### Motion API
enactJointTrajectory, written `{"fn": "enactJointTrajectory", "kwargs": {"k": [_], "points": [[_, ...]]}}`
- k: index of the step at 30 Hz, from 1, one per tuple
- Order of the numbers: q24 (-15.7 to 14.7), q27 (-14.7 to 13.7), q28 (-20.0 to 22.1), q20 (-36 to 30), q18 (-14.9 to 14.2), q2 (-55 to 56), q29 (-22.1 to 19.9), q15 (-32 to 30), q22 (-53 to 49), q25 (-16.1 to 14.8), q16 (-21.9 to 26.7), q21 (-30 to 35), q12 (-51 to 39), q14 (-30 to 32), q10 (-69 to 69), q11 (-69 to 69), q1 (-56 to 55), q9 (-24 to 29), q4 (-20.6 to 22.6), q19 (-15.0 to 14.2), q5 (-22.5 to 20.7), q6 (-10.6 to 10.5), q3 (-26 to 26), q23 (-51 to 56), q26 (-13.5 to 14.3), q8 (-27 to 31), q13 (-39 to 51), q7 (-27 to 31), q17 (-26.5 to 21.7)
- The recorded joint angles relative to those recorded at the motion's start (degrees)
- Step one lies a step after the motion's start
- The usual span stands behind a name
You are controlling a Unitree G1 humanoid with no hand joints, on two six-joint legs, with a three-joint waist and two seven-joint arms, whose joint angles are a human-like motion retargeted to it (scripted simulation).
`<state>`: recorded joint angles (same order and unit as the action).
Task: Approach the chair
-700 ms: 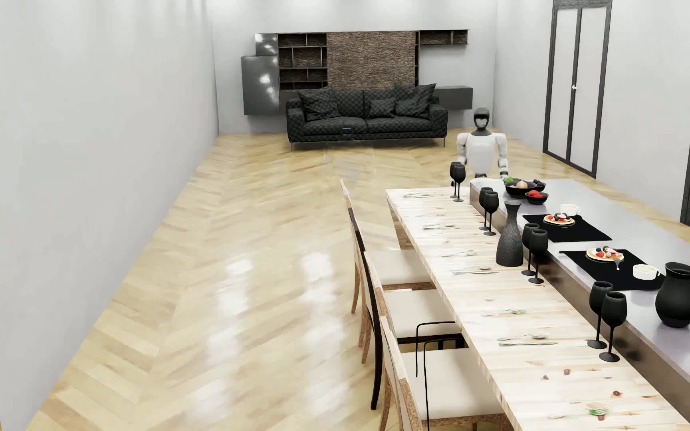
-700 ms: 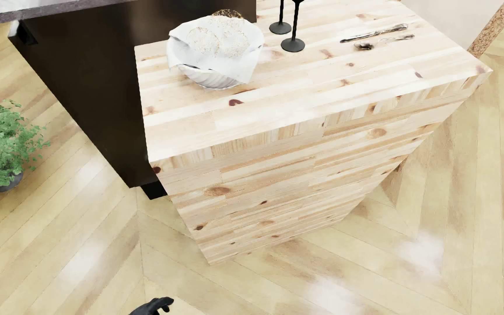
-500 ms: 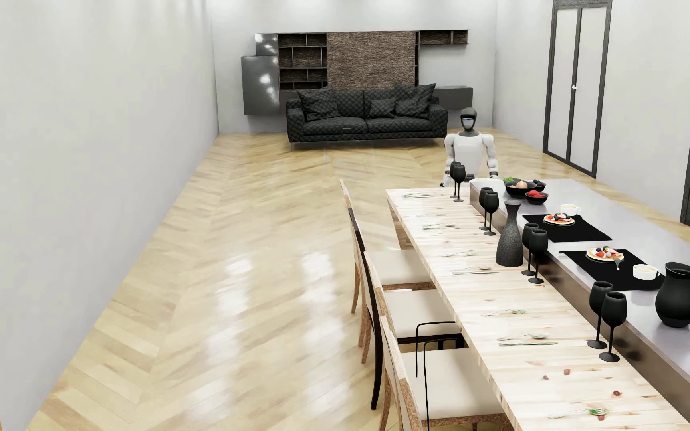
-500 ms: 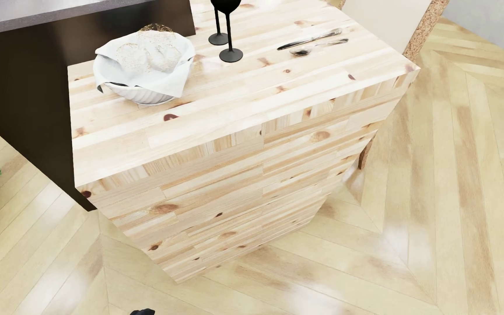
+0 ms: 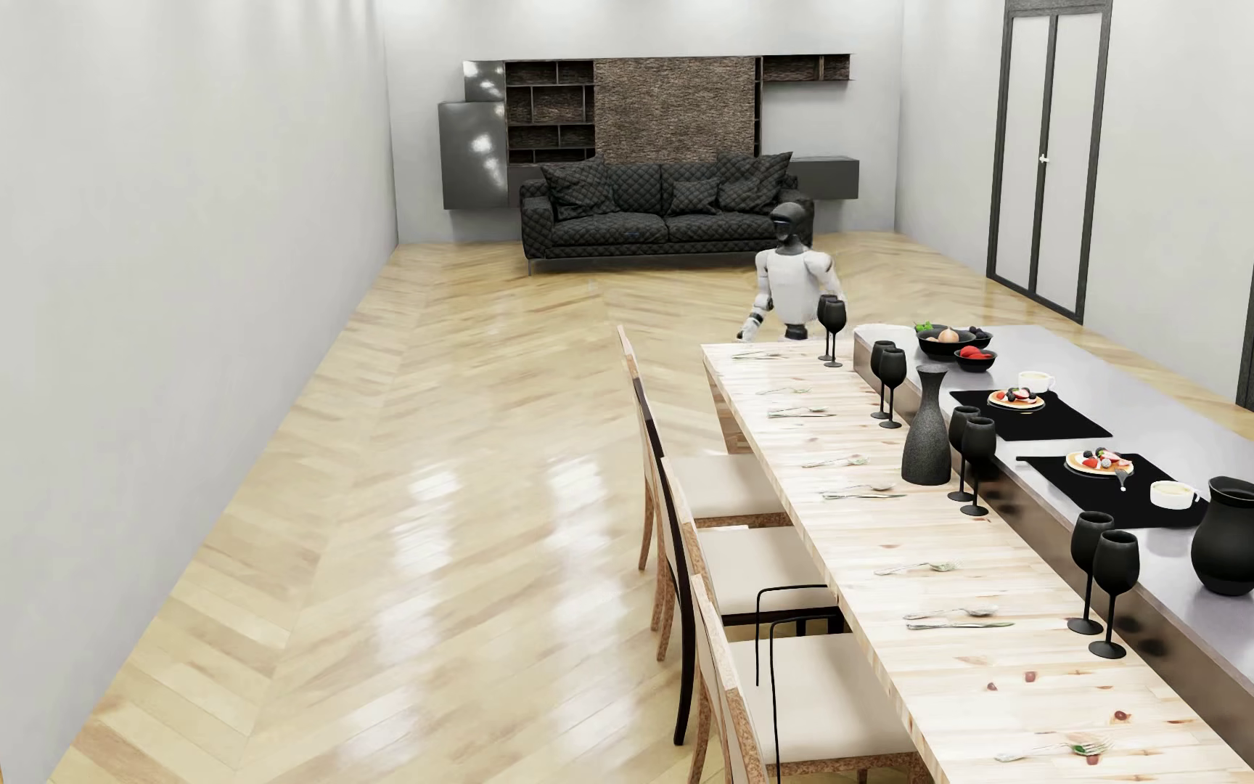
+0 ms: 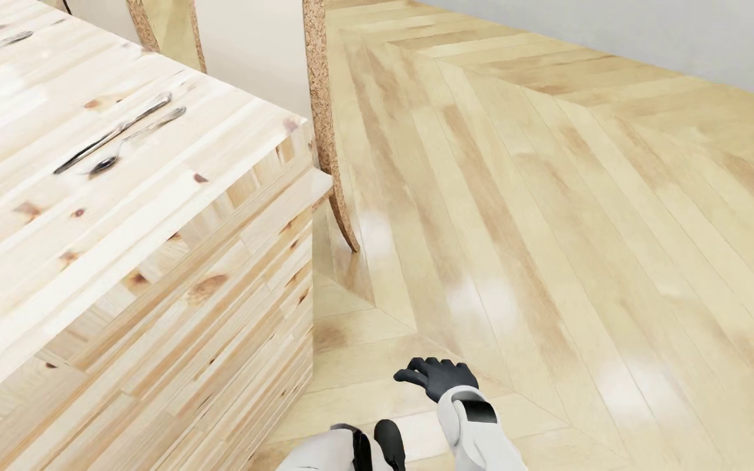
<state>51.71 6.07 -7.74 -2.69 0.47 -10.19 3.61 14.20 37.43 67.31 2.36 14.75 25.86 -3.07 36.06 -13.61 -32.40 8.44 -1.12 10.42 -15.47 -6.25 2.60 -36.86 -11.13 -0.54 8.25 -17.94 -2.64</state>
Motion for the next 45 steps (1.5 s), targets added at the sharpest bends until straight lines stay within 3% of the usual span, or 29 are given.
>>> {"fn": "enactJointTrajectory", "kwargs": {"k": [1,3,5,7,8,9,10,12,14,18,21,23,24,25,26,27,29,31,32,33,34,35,36,37,38,39,41,42,45], "points": [[-0.36,-0.71,0.81,1.15,-1.65,-1.20,0.43,0.08,-0.67,-0.73,0.15,1.77,0.25,0.29,-9.45,-0.05,2.12,-0.20,1.53,0.77,-1.26,0.03,-0.17,0.65,-0.29,2.15,-0.17,-2.14,0.17],[-1.28,-1.05,2.53,3.56,-0.39,-4.25,1.63,-0.63,-1.60,-1.67,0.53,4.58,0.32,-0.43,-19.74,-1.75,6.80,-0.41,3.08,2.08,-3.28,0.43,-0.36,0.65,-1.15,5.70,-1.46,-3.73,0.16],[-1.95,0.87,3.68,6.00,11.96,-7.33,1.74,-4.22,-1.62,-1.29,0.99,5.11,-0.63,4.00,-17.45,-4.46,8.83,-0.61,2.76,2.47,-4.01,1.62,-0.28,-0.79,-2.30,7.79,-4.19,-1.85,-0.35],[-2.56,5.66,5.27,9.20,13.36,-6.70,-0.96,-10.98,-1.04,-1.78,1.18,1.70,-2.50,-0.59,-7.24,-13.30,8.03,-0.59,0.13,-0.58,-4.12,3.76,-0.07,-3.29,-3.67,7.53,-9.01,-2.26,0.23],[-3.12,7.82,6.15,10.93,12.55,-4.51,-1.87,-14.81,-0.71,-3.01,0.90,-0.47,-3.54,-3.59,-4.66,-21.16,9.35,-0.65,-1.07,-8.95,-4.08,4.74,0.14,-5.25,-4.23,7.08,-11.31,-3.03,0.65],[-3.84,9.71,7.11,12.47,11.55,-0.95,-1.42,-19.63,-0.29,-4.20,0.44,-2.25,-4.71,-5.72,-4.07,-30.02,11.69,-0.74,-2.19,-23.23,-2.59,5.44,0.50,-7.64,-4.19,4.32,-12.90,-4.20,0.33],[-3.91,10.74,7.69,13.05,10.43,3.75,0.21,-21.36,0.34,-3.95,0.11,-2.71,-6.18,-7.29,-4.33,-38.67,14.27,-0.80,-2.92,-24.89,1.33,6.03,0.81,-10.12,-4.33,-0.40,-14.00,-5.45,-1.04],[-2.22,10.36,7.33,11.28,8.01,12.78,2.64,-14.62,0.57,-1.40,0.28,-2.87,-9.81,-9.64,-5.86,-50.70,19.49,-0.87,-3.24,-18.01,13.26,7.19,0.34,-12.09,-3.19,-9.73,-16.81,-6.51,-4.55],[-0.02,10.15,6.89,8.41,5.81,20.22,3.15,-12.34,-1.01,-0.60,0.76,-5.27,-12.77,-11.26,-8.25,-53.07,24.50,-0.82,-2.10,-13.83,23.21,8.16,-1.27,-10.93,0.66,-13.79,-20.55,-6.06,-7.29],[-0.92,11.01,6.58,2.88,1.71,29.43,1.26,-11.20,-9.90,-6.46,0.88,-16.76,-17.99,-14.43,-10.75,-32.45,30.73,-1.00,-0.52,-10.20,33.05,9.16,-5.62,-5.32,5.74,-16.88,-27.42,0.41,-5.76],[-2.80,11.17,6.11,-0.62,-1.38,34.03,0.68,-12.82,-13.75,-8.14,0.25,-20.64,-21.46,-15.61,-11.68,-11.85,32.97,-1.23,-1.03,-12.08,29.91,8.90,-8.57,-3.35,4.77,-7.05,-30.27,8.55,-1.11],[-3.15,8.85,6.21,-3.33,-3.71,35.38,2.02,-14.88,-14.78,-4.35,-0.51,-18.30,-22.03,-17.13,-11.22,-3.29,34.02,-1.27,-1.50,-18.82,30.42,8.54,-9.15,-3.53,4.81,-1.48,-30.79,14.52,-0.72],[-3.62,8.32,5.91,-4.48,-5.06,35.26,1.95,-17.47,-14.82,-1.93,-0.95,-17.27,-21.58,-18.85,-10.76,-0.48,34.51,-1.30,-1.84,-19.07,31.68,8.30,-9.21,-3.71,4.81,2.38,-30.54,17.91,-1.20],[-3.99,8.38,5.40,-5.59,-6.32,34.63,1.42,-19.45,-14.43,-0.81,-0.95,-17.36,-20.99,-21.22,-9.43,0.43,34.53,-1.34,-2.40,-16.72,32.96,8.05,-9.14,-3.79,4.60,7.35,-30.00,21.87,-1.54],[-4.36,8.38,5.18,-6.67,-7.84,33.42,1.43,-23.00,-13.73,-0.94,-0.51,-17.96,-20.19,-23.59,-7.06,-1.28,34.10,-1.42,-2.94,-20.17,33.94,7.87,-8.82,-4.12,4.66,12.04,-29.17,26.12,-2.26],[-4.19,8.55,5.03,-7.19,-9.40,33.19,1.25,-21.17,-12.69,-0.77,0.72,-18.16,-19.16,-24.88,-4.80,-6.40,33.59,-1.36,-3.86,-24.42,33.85,7.91,-7.95,-4.96,4.33,10.45,-27.69,29.95,-3.20],[-5.38,10.33,7.65,-2.19,-9.75,34.51,1.49,-12.65,-9.82,0.89,2.85,-18.48,-15.49,-21.55,0.12,-18.24,32.31,-0.59,-6.45,-24.64,33.14,7.23,-5.81,-8.05,1.60,6.07,-22.18,36.34,-4.55],[-11.14,14.30,18.15,11.90,-4.64,32.19,2.25,-9.58,-4.23,3.04,-1.82,-19.40,-10.32,-11.42,3.98,-19.31,29.81,-0.09,-8.84,-23.72,31.19,6.25,-4.97,-9.56,-6.47,2.52,-13.44,37.18,-5.79],[-15.40,13.98,21.63,18.39,-1.94,29.94,2.31,-9.72,-0.01,3.65,-4.18,-19.67,-9.43,-6.64,5.48,-16.97,27.67,-0.09,-10.02,-22.51,30.93,5.95,-5.12,-8.08,-10.76,0.04,-9.68,35.57,-7.42],[-17.95,13.20,21.95,21.48,-0.41,27.84,0.60,-10.26,4.10,2.70,-4.87,-20.98,-8.74,-5.32,6.15,-14.19,25.52,-0.20,-11.09,-21.44,31.17,5.69,-5.41,-5.22,-13.31,-2.61,-6.63,32.48,-8.94],[-15.86,10.75,16.78,18.80,-0.77,26.27,-1.51,-10.88,8.42,0.45,-3.55,-22.26,-7.57,-6.87,6.56,-11.68,23.59,-0.39,-11.53,-20.47,31.36,5.41,-5.58,-1.72,-14.48,-5.06,-4.34,29.42,-10.40],[-10.65,8.13,9.79,12.72,-1.97,25.10,-2.68,-11.31,11.29,-3.12,-1.28,-23.55,-5.95,-7.25,6.37,-9.79,22.18,-0.53,-11.60,-19.60,31.52,5.06,-5.66,1.65,-11.88,-7.12,-2.25,25.89,-11.88],[-4.61,4.76,3.10,6.50,-3.43,24.46,-2.73,-11.29,12.43,-6.23,1.24,-23.50,-4.03,-7.33,5.33,-9.04,21.35,-0.61,-12.06,-18.90,31.53,4.61,-5.71,4.51,-6.93,-8.85,-0.34,21.25,-14.01],[-0.19,1.97,-1.52,2.98,-4.31,24.05,-2.05,-10.97,11.86,-7.54,2.76,-22.47,-2.17,-5.89,2.78,-8.89,21.27,-0.65,-11.79,-18.31,31.42,3.99,-5.67,6.78,-3.19,-10.34,1.50,17.00,-16.90],[1.84,0.08,-3.60,2.44,-6.08,23.46,-1.08,-10.68,10.29,-6.74,2.72,-20.83,-0.55,-2.00,-1.05,-8.49,22.26,-0.72,-12.93,-17.74,31.23,3.25,-5.77,8.67,-1.07,-11.86,3.47,9.78,-19.95],[1.34,-0.76,-3.76,4.46,-4.78,22.82,-0.43,-10.38,8.51,-5.07,1.47,-19.33,0.86,-2.29,-3.39,-8.17,24.64,-0.86,-16.67,-17.25,30.75,2.39,-6.03,10.03,-0.67,-13.52,5.36,-1.63,-22.31],[-0.97,1.06,-2.32,7.67,-3.26,20.72,-0.04,-10.57,6.47,-0.98,-1.09,-18.62,0.94,-2.03,-10.83,-5.81,30.44,-1.20,-20.00,-16.43,29.87,0.82,-6.16,12.14,-0.13,-17.14,6.91,-19.56,-23.57],[-0.47,2.82,-1.72,7.12,-4.45,19.56,-0.62,-10.84,5.72,-0.22,-1.00,-19.40,-0.14,-1.40,-13.83,-4.52,31.80,-1.31,-20.26,-16.10,29.45,0.24,-5.97,13.49,0.24,-18.97,6.35,-22.38,-22.33],[1.95,5.15,0.97,4.82,-8.29,18.10,-0.80,-11.15,1.48,0.02,0.61,-19.34,-4.11,0.23,-19.05,-2.84,31.74,-1.62,-19.83,-15.28,28.66,-0.81,-5.61,16.11,0.56,-23.20,2.77,-19.57,-16.88]]}}
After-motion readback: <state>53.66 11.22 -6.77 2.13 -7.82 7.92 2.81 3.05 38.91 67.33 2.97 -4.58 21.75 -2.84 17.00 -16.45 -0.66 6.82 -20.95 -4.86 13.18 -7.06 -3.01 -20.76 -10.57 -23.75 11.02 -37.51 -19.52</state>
